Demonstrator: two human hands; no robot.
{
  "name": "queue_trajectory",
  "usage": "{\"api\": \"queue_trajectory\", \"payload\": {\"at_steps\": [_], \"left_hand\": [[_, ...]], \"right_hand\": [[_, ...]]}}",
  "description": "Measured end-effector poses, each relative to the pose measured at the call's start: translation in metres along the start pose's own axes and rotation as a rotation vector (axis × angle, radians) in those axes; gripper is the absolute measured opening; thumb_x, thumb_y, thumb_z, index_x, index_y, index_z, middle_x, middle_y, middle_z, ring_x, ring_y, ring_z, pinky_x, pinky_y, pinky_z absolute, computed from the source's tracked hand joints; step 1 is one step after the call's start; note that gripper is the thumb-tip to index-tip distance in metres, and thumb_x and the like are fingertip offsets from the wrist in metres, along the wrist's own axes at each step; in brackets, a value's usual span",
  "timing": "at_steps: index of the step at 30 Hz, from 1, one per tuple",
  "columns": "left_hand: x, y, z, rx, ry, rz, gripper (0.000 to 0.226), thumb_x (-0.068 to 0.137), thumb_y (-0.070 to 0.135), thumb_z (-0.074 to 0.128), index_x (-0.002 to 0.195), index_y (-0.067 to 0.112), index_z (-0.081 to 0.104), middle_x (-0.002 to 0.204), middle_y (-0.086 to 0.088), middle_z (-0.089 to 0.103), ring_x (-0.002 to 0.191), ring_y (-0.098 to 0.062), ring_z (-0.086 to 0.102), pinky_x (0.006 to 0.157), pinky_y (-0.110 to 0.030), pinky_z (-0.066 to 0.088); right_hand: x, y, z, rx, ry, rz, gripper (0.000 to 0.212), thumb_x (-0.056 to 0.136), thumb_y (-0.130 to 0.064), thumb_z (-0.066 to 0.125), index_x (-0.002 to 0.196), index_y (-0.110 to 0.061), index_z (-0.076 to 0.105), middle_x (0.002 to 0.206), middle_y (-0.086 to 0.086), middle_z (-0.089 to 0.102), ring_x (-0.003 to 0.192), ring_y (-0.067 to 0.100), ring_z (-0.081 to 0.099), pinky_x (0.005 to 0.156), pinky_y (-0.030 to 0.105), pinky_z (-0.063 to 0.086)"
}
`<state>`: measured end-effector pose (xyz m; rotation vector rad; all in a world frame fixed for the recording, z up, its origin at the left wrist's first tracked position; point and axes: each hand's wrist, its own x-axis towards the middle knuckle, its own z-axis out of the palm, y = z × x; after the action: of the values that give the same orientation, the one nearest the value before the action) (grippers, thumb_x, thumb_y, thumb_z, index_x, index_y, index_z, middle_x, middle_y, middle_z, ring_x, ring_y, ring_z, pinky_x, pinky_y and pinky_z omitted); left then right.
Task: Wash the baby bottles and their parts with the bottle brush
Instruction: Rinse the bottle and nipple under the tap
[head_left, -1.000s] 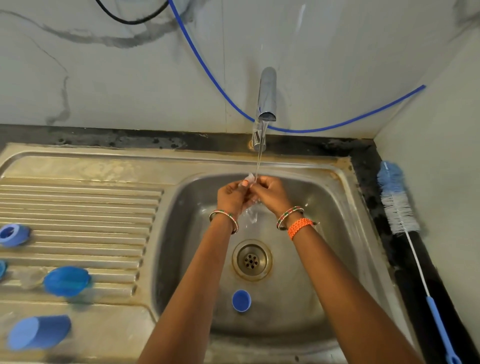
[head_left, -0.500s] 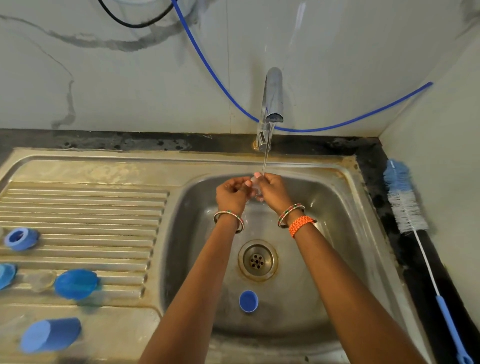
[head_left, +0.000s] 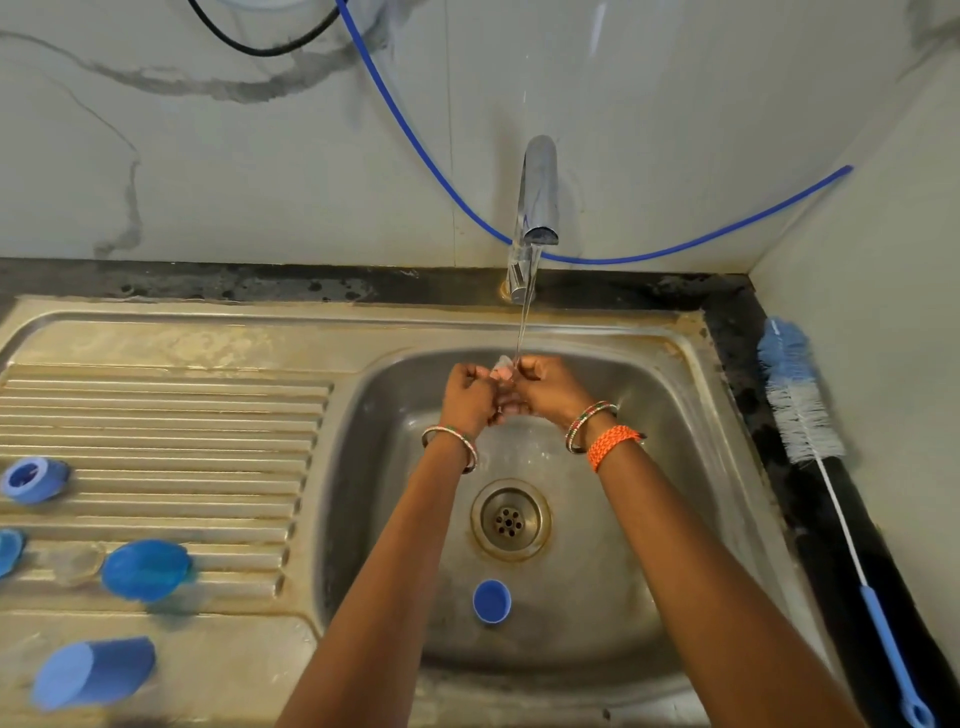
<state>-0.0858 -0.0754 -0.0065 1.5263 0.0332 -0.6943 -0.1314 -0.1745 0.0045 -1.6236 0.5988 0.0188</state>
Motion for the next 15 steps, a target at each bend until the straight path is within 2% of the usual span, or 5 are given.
{"api": "queue_trajectory", "payload": {"at_steps": [3,5,7,12,15], "left_hand": [[-0.001,0.010,0.003,-0.039,-0.075,-0.068,0.004,0.091,0.004,0.043,0.093,0.006,0.041,0.059,-0.005,0.038,0.031,-0.005,0.037,0.035,-0.016,0.029],[-0.005,0.012,0.013,-0.005,-0.077,-0.053,0.003,0.094,0.008,0.041,0.091,0.007,0.041,0.059,-0.006,0.041,0.035,-0.008,0.037,0.033,-0.015,0.026],[-0.007,0.010,0.024,-0.050,-0.013,-0.083,0.012,0.097,0.011,0.038,0.086,0.008,0.040,0.060,-0.005,0.039,0.036,-0.010,0.034,0.031,-0.014,0.023],[-0.008,0.014,0.024,-0.457,0.029,-0.242,0.028,0.100,0.019,0.041,0.074,0.010,0.047,0.053,0.000,0.038,0.027,-0.003,0.030,0.028,-0.012,0.024],[0.002,0.016,0.012,-0.456,0.053,-0.266,0.031,0.101,0.025,0.042,0.076,0.009,0.050,0.045,0.001,0.042,0.029,-0.004,0.033,0.032,-0.013,0.031]], "right_hand": [[0.003,0.003,-0.001,0.090,0.125,0.030,0.016,0.088,-0.025,0.066,0.079,-0.012,0.067,0.073,0.005,0.067,0.065,0.015,0.063,0.061,0.023,0.054],[0.008,0.005,0.004,0.132,0.254,0.075,0.025,0.087,-0.033,0.066,0.069,-0.015,0.064,0.064,0.003,0.062,0.057,0.015,0.056,0.055,0.027,0.048],[0.011,0.005,0.010,0.142,0.308,0.125,0.032,0.088,-0.039,0.063,0.066,-0.017,0.061,0.063,0.003,0.061,0.058,0.018,0.055,0.058,0.031,0.047],[0.006,0.004,0.014,0.159,0.215,0.073,0.029,0.093,-0.035,0.058,0.070,-0.017,0.065,0.068,0.002,0.065,0.061,0.012,0.059,0.064,0.028,0.052],[-0.002,0.005,0.013,0.166,0.063,0.016,0.018,0.095,-0.021,0.055,0.083,-0.014,0.066,0.070,0.000,0.064,0.060,0.008,0.058,0.059,0.021,0.050]]}}
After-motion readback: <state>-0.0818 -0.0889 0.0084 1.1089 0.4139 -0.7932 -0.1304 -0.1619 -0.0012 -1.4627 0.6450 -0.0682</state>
